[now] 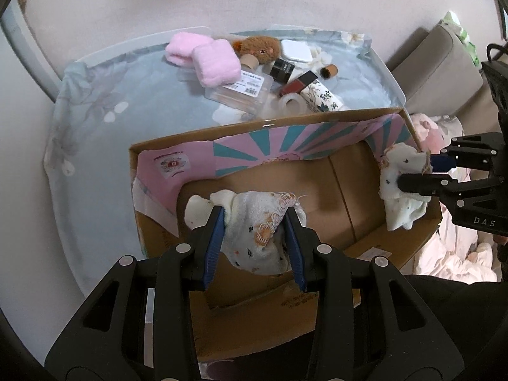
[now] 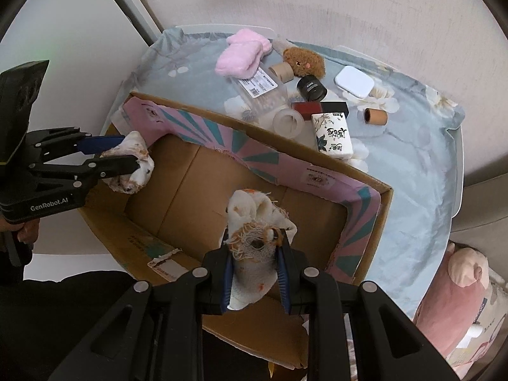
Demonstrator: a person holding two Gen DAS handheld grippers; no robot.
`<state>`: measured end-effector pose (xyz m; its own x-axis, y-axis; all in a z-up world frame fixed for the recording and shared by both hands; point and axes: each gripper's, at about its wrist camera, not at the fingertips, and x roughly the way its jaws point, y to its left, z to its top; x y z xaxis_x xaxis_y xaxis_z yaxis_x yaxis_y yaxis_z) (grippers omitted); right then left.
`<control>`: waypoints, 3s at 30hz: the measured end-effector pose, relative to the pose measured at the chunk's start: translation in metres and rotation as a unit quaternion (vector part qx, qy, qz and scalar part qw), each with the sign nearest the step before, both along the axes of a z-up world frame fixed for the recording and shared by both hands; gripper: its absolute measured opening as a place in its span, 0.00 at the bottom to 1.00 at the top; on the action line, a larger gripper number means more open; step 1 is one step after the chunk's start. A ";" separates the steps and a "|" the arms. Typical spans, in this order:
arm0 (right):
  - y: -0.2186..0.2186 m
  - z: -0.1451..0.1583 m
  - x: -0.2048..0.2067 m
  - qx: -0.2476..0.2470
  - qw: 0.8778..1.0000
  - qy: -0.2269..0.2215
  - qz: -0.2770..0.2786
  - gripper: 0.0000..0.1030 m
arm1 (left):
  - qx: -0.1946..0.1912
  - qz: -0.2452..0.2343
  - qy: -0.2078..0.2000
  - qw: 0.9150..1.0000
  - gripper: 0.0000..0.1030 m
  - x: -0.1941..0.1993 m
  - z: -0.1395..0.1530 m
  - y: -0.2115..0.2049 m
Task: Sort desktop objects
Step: 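Carry the white plush toys into the cardboard box and open both tools, then grasp the pink slipper with the left tool while the right grasps the white printed box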
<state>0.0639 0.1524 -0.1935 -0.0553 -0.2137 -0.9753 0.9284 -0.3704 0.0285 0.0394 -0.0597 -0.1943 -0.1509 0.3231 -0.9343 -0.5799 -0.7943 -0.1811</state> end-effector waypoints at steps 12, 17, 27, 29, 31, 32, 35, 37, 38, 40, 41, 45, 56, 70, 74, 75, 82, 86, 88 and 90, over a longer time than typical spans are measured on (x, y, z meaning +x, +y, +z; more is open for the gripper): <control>-0.009 0.000 0.006 0.002 1.000 0.003 0.006 0.22 | -0.014 -0.022 0.004 1.000 0.34 -0.003 0.001 0.005; -0.014 -0.007 0.008 0.006 1.000 -0.012 0.012 0.49 | -0.027 -0.029 -0.003 0.999 0.99 -0.005 -0.004 0.010; -0.017 0.000 0.009 -0.016 1.000 -0.001 0.010 0.77 | -0.013 -0.052 0.002 0.999 1.00 -0.006 0.005 0.015; -0.017 0.002 0.009 -0.016 1.000 0.004 0.004 0.77 | -0.012 -0.053 0.006 0.999 1.00 -0.007 0.009 0.017; -0.017 0.003 0.009 -0.014 1.000 0.013 0.007 0.77 | -0.011 -0.054 0.008 0.998 1.00 -0.007 0.014 0.018; -0.016 0.005 0.008 -0.016 1.000 0.011 0.001 0.77 | -0.010 -0.054 0.010 0.998 1.00 -0.008 0.016 0.018; -0.012 0.012 0.002 -0.030 0.999 -0.002 -0.017 0.77 | -0.008 -0.055 0.017 0.998 1.00 -0.009 0.023 0.020; -0.011 0.019 -0.001 -0.035 0.999 0.002 -0.031 0.77 | -0.010 -0.049 0.024 0.998 1.00 -0.011 0.029 0.019; -0.009 0.023 -0.002 -0.037 0.999 0.010 -0.036 0.77 | -0.013 -0.046 0.029 0.998 1.00 -0.013 0.031 0.018; -0.007 0.029 -0.004 -0.042 0.998 0.018 -0.043 0.77 | -0.014 -0.032 0.046 0.998 1.00 -0.018 0.040 0.014; -0.006 0.033 -0.005 -0.047 0.997 0.018 -0.054 0.77 | -0.013 -0.027 0.054 0.998 1.00 -0.021 0.046 0.012; 0.000 0.052 -0.013 -0.063 0.995 0.029 -0.066 0.77 | -0.008 -0.009 0.077 0.997 1.00 -0.037 0.066 0.004; 0.016 0.077 -0.082 -0.079 0.987 0.063 -0.124 0.77 | -0.005 -0.023 0.064 0.998 1.00 -0.088 0.066 0.032; -0.049 -0.046 -0.144 0.039 0.994 -0.015 -0.099 0.77 | -0.064 -0.024 -0.036 0.997 0.99 -0.175 -0.043 0.107; -0.059 -0.067 -0.141 0.061 0.995 -0.030 -0.079 0.77 | -0.074 -0.023 -0.040 0.996 0.99 -0.179 -0.056 0.110; -0.061 -0.072 -0.141 0.070 0.994 -0.032 -0.076 0.77 | -0.074 -0.022 -0.042 0.996 0.99 -0.179 -0.058 0.110; -0.068 -0.089 -0.140 0.098 0.992 -0.043 -0.067 0.77 | -0.076 -0.020 -0.047 0.996 0.92 -0.186 -0.065 0.112; -0.067 -0.093 -0.140 0.105 0.990 -0.051 -0.075 0.66 | -0.076 -0.023 -0.052 0.995 0.69 -0.188 -0.068 0.114; -0.067 -0.094 -0.140 0.107 0.990 -0.054 -0.075 0.63 | -0.072 -0.023 -0.061 0.995 0.56 -0.189 -0.070 0.114; -0.067 -0.096 -0.139 0.109 0.989 -0.056 -0.077 0.49 | -0.060 -0.021 -0.072 0.995 0.45 -0.188 -0.070 0.111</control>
<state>-0.0748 0.0858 -0.2895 0.0401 0.0060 -0.9992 0.8561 -0.5159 0.0312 -0.1488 0.0518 -0.2647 -0.0012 0.2111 -0.9775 -0.5877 -0.7910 -0.1701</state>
